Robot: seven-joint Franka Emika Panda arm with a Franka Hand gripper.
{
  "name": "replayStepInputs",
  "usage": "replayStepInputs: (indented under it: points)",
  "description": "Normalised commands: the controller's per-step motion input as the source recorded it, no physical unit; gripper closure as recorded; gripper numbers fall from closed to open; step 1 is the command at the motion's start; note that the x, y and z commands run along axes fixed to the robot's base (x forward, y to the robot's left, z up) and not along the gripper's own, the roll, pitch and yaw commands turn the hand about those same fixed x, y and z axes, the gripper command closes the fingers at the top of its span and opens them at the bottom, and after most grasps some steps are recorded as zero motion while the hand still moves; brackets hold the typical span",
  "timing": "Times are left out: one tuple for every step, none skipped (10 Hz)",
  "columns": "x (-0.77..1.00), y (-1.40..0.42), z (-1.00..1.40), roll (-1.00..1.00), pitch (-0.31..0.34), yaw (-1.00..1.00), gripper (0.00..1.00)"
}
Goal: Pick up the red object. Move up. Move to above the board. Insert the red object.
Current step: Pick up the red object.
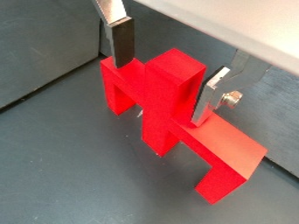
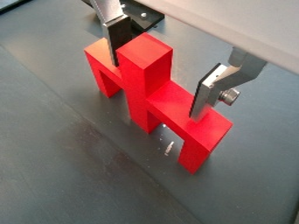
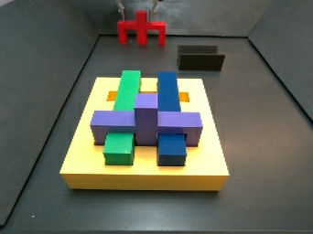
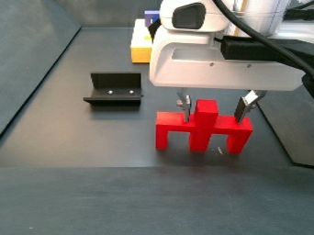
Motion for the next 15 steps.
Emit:
replayStepInputs:
  points:
    - [0.0, 0.0, 0.0, 0.0, 0.0, 0.0, 1.0]
    - [0.0, 0.0, 0.0, 0.0, 0.0, 0.0, 1.0]
    - [0.0, 0.0, 0.0, 0.0, 0.0, 0.0, 1.0]
    - [0.0, 0.0, 0.0, 0.0, 0.0, 0.0, 1.0]
    - [0.0, 0.0, 0.0, 0.0, 0.0, 0.0, 1.0]
    - [0.0, 0.0, 0.0, 0.0, 0.0, 0.0, 1.0]
    - [0.0, 0.0, 0.0, 0.0, 0.0, 0.0, 1.0]
    - [0.0, 0.0, 0.0, 0.0, 0.0, 0.0, 1.0]
    - [0.0, 0.0, 0.0, 0.0, 0.0, 0.0, 1.0]
    - [0.0, 0.0, 0.0, 0.0, 0.0, 0.0, 1.0]
    - [0.0, 0.0, 0.0, 0.0, 0.0, 0.0, 1.0]
    - [0.0, 0.0, 0.0, 0.0, 0.0, 0.0, 1.0]
    - [0.0, 0.0, 0.0, 0.0, 0.0, 0.0, 1.0]
    - [0.0, 0.0, 0.0, 0.0, 0.0, 0.0, 1.0]
    - [0.0, 0.0, 0.0, 0.0, 0.0, 0.0, 1.0]
